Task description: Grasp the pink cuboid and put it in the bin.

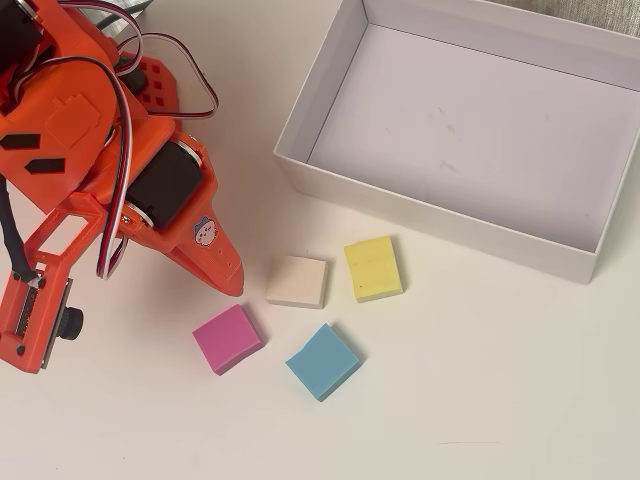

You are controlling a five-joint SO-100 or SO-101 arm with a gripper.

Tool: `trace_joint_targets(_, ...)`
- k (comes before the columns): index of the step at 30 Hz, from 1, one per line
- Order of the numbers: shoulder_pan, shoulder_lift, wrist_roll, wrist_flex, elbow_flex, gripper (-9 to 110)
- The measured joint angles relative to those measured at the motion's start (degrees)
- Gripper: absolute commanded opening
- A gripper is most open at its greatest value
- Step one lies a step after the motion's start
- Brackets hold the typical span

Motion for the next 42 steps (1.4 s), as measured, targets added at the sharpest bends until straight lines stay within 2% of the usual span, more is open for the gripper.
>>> trace_joint_targets(15,-1.1,0.0,0.0,0.0,0.2,-8)
trace_joint_targets(19,-1.1,-0.3,0.0,-0.9,0.2,2)
trace_joint_targets(22,-1.0,-6.8,0.2,-6.9,-1.8,8)
trace_joint_targets(28,-4.1,-27.2,4.1,-17.9,-19.1,8)
trace_joint_targets(32,-7.9,-43.6,7.6,-18.8,-37.6,8)
trace_joint_targets(36,-10.8,-57.4,13.5,-15.9,-56.0,8)
trace_joint_targets(38,-12.3,-63.0,16.6,-12.4,-65.4,16)
trace_joint_targets(42,-14.2,-71.9,21.7,-1.8,-79.4,18)
